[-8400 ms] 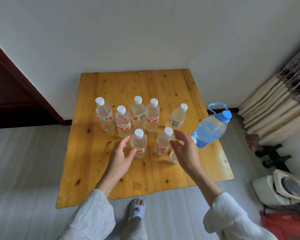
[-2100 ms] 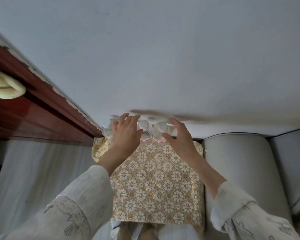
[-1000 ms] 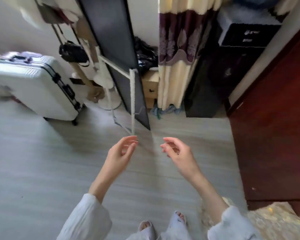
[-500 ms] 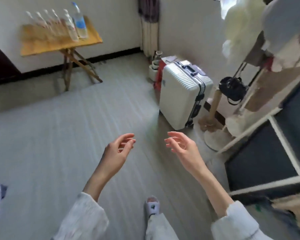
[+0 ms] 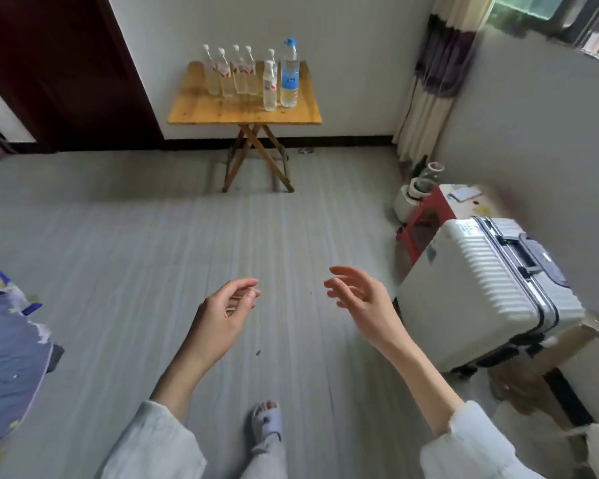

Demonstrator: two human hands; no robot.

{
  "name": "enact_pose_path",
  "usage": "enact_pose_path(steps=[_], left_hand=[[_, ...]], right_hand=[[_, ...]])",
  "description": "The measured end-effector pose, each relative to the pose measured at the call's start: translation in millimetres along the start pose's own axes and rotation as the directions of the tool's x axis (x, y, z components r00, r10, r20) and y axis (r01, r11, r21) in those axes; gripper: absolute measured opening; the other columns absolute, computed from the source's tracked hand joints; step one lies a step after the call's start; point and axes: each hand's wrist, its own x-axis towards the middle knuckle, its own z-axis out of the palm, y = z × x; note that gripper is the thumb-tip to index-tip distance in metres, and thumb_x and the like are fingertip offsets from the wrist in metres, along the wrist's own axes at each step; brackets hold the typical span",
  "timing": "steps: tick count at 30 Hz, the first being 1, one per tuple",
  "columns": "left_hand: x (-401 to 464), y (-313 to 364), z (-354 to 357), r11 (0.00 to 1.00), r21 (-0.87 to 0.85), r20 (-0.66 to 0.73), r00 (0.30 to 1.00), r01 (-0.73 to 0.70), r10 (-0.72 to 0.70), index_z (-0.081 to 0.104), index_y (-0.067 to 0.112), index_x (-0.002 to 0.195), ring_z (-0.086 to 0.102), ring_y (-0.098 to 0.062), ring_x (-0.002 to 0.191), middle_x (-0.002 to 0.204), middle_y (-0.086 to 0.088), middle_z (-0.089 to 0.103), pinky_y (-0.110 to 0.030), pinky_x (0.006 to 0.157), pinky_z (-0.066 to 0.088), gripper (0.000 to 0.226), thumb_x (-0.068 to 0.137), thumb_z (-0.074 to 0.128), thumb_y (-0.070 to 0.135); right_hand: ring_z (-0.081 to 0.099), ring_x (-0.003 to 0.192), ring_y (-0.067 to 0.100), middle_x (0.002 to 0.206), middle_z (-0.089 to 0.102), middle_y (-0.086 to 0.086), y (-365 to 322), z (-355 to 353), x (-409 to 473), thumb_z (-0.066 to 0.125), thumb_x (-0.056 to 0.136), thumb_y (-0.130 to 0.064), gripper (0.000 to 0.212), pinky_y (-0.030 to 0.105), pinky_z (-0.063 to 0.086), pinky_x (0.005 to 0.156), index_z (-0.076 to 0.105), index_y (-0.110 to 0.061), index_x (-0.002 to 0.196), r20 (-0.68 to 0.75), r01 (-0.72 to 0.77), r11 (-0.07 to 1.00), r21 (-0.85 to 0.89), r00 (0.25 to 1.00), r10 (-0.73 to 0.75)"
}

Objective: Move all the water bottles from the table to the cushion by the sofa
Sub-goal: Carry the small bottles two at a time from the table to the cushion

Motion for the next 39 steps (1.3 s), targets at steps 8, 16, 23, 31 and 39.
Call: enact_pose_path(steps=[8, 16, 23, 31, 39], left_hand=[[221.0, -8.9, -27.1, 0.999, -0.043, -0.032, 0.999, -0.006, 0.005, 0.057, 0.032, 0.098, 0.063, -0.002, 0.083, 0.095, 0.009, 0.067, -0.027, 0.086, 0.047, 0.019, 0.09, 0.05, 0.015], [409.0, 8.9, -50.7, 1.0, -0.025, 0.016, 1.0, -0.011, 0.012, 0.055, 0.039, 0.094, 0.063, -0.013, 0.094, 0.097, 0.009, 0.066, -0.027, 0.088, 0.047, 0.022, 0.09, 0.05, 0.018], [565.3, 2.5, -49.0, 1.0, 0.004, 0.009, 1.0, 0.006, -0.006, 0.057, 0.027, 0.103, 0.063, -0.013, 0.095, 0.098, 0.007, 0.066, -0.019, 0.084, 0.046, 0.018, 0.091, 0.049, 0.017], [760.2, 25.0, -51.8, 1.0, 0.026, -0.029, 0.999, 0.014, -0.013, 0.055, 0.041, 0.096, 0.062, -0.011, 0.098, 0.1, 0.011, 0.066, -0.028, 0.09, 0.047, 0.021, 0.091, 0.049, 0.022], [881.9, 2.1, -68.0, 0.995, -0.009, -0.073, 0.992, 0.103, -0.104, 0.056, 0.04, 0.094, 0.062, -0.012, 0.095, 0.099, 0.009, 0.066, -0.032, 0.089, 0.049, 0.022, 0.091, 0.049, 0.02]], right_hand=[[0.066, 0.09, 0.012, 0.098, 0.069, 0.002, -29.3, 26.6, 224.9, 0.055, 0.088, -0.027, 0.014, 0.041, 0.052, 0.089, 0.058, -0.028, 0.102, 0.017, 0.027, 0.999, -0.019, 0.999, -0.027], [0.066, 0.09, 0.01, 0.097, 0.069, -0.002, -56.8, 27.2, 411.0, 0.055, 0.088, -0.028, 0.018, 0.041, 0.052, 0.09, 0.058, -0.026, 0.106, -0.013, 0.028, 1.0, -0.006, 1.0, -0.028], [0.066, 0.09, 0.007, 0.097, 0.069, -0.003, -55.6, 27.1, 577.2, 0.054, 0.088, -0.029, 0.018, 0.035, 0.053, 0.088, 0.057, -0.026, 0.106, 0.042, 0.05, 0.998, -0.027, 0.998, -0.049], [0.065, 0.093, 0.011, 0.097, 0.069, -0.001, -84.5, 14.0, 795.4, 0.054, 0.088, -0.03, 0.023, 0.035, 0.053, 0.088, 0.057, -0.021, 0.11, 0.093, 0.079, 0.996, -0.043, 0.993, -0.075], [0.063, 0.1, 0.015, 0.108, 0.067, 0.003, -83.7, 40.0, 938.9, 0.055, 0.087, -0.032, 0.023, 0.037, 0.053, 0.088, 0.057, -0.025, 0.108, 0.18, 0.06, 0.993, -0.101, 0.983, -0.041]])
